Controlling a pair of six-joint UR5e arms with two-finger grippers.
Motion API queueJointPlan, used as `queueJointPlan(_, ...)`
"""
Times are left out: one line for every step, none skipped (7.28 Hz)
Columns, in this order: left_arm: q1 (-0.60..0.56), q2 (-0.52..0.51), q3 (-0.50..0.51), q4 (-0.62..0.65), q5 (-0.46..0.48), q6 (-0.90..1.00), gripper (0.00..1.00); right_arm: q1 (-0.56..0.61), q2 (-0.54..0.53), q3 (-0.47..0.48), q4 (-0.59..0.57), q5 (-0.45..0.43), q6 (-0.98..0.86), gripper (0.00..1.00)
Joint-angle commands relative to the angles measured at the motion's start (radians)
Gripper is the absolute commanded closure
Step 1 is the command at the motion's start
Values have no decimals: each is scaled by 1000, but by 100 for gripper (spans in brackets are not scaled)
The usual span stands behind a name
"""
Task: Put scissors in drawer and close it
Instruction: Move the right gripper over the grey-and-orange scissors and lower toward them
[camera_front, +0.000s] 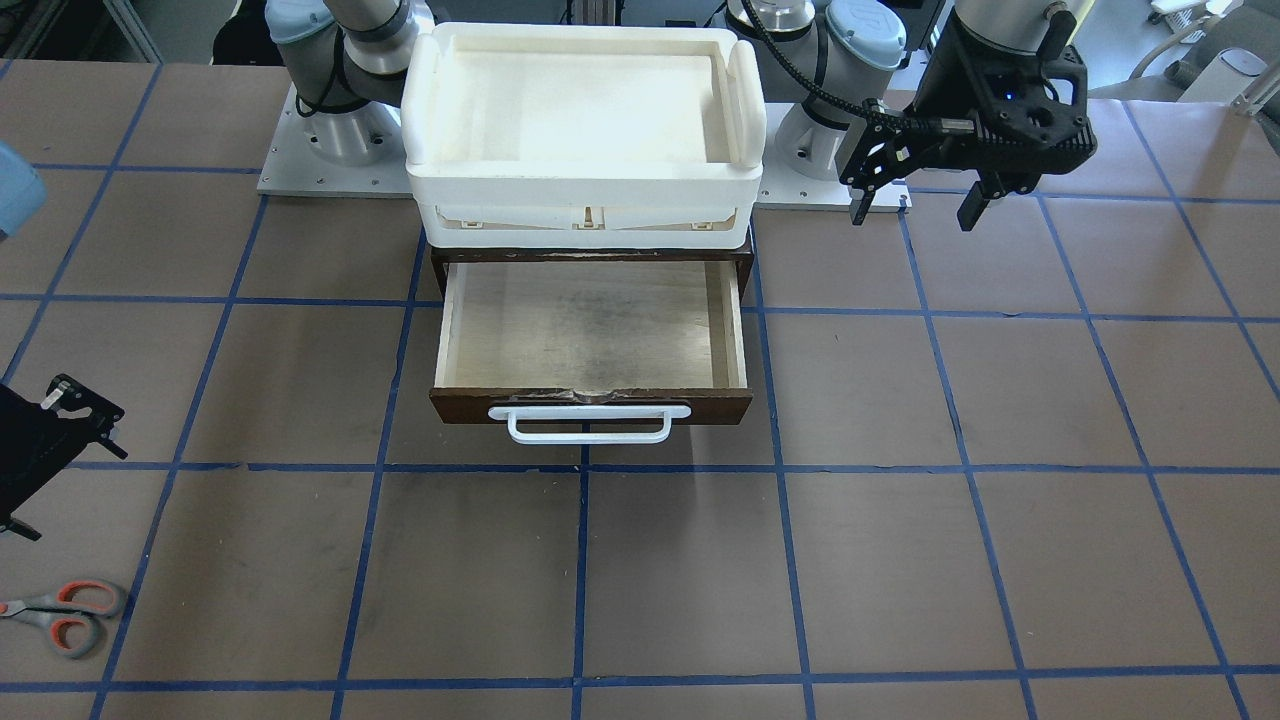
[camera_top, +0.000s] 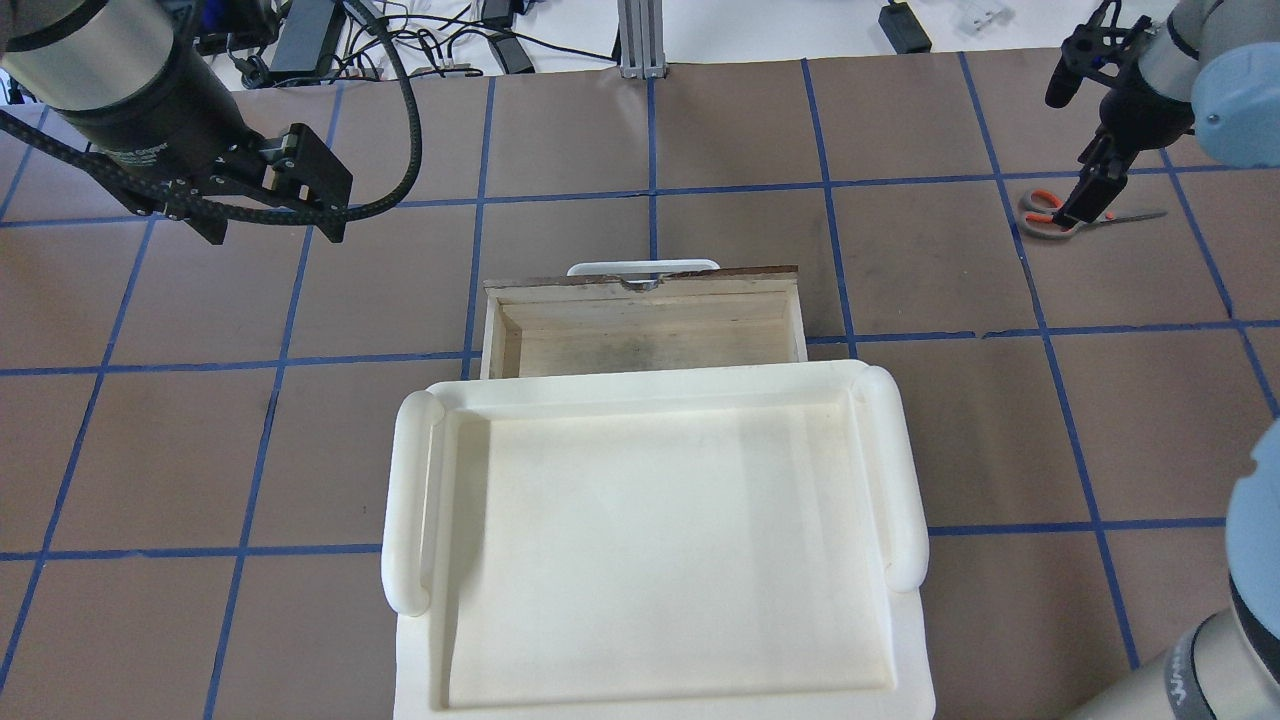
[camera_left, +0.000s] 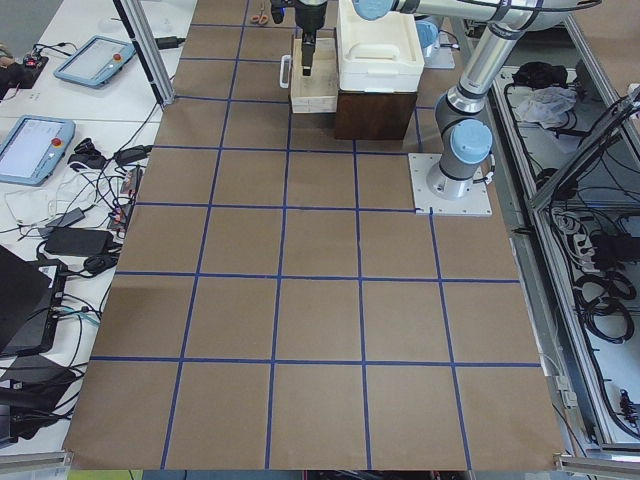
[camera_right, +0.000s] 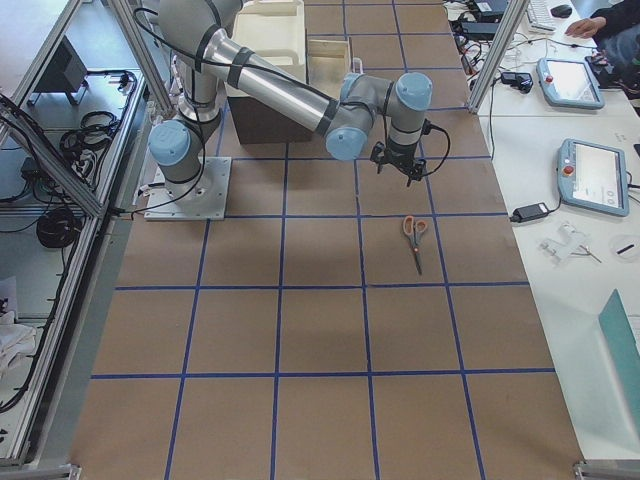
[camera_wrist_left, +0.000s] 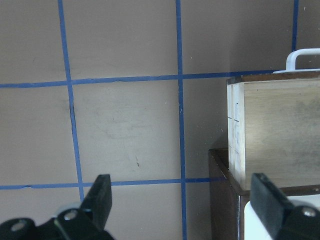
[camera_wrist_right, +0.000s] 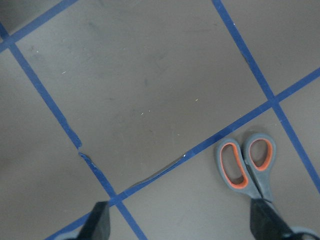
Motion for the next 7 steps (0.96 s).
queueJointPlan(0,0,0,2,-2,0,0,-38,55,-9,-46,10,-170,0)
queueJointPlan(0,0,0,0,0,0,0,-55,87,-15,-80,10,-206,0)
queueJointPlan(0,0,0,0,-2,0,0,-56,111,-18,-124,-5,-256,0)
queueJointPlan(0,0,0,0,-2,0,0,-74,124,-23,-131,-1,-337,0)
queueJointPlan(0,0,0,0,-2,0,0,-82,146,-35,-132,1,-376,0)
queueJointPlan(0,0,0,0,-3,0,0,-95,169,-64,-132,10,-431,1)
queueJointPlan(0,0,0,-1,-3,0,0,-126,204,-96,-132,13,-471,1)
